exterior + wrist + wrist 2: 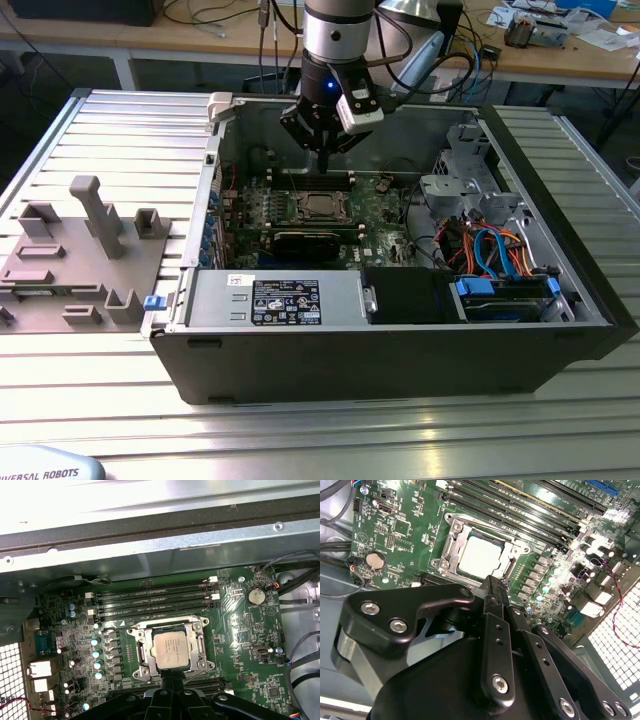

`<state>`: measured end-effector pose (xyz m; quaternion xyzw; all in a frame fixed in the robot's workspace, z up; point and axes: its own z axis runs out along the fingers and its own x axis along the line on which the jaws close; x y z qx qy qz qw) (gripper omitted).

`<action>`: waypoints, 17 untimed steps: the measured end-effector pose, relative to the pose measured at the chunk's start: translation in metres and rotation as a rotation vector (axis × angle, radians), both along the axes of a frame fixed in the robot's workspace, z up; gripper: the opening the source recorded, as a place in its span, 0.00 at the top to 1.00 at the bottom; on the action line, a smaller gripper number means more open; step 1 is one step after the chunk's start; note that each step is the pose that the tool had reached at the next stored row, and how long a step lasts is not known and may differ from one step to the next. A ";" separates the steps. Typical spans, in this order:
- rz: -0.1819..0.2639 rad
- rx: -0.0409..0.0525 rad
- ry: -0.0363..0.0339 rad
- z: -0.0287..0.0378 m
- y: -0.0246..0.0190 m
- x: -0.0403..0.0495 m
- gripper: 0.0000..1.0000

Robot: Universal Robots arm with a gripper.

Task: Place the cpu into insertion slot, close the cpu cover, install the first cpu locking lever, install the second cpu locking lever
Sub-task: 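Install the first cpu locking lever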

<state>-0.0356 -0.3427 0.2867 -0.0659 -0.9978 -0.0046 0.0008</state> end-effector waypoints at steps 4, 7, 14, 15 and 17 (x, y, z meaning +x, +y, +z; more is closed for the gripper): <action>0.000 -0.0001 0.0000 0.0000 0.0000 -0.0020 0.89; 0.000 0.0000 0.0000 0.0000 0.0000 -0.0046 0.89; 0.000 0.0001 0.0001 -0.0001 -0.0001 -0.0229 0.89; 0.000 0.0002 0.0001 -0.0017 0.0000 -0.0381 0.89; 0.000 0.0024 -0.0001 -0.0050 0.0000 -0.0504 0.89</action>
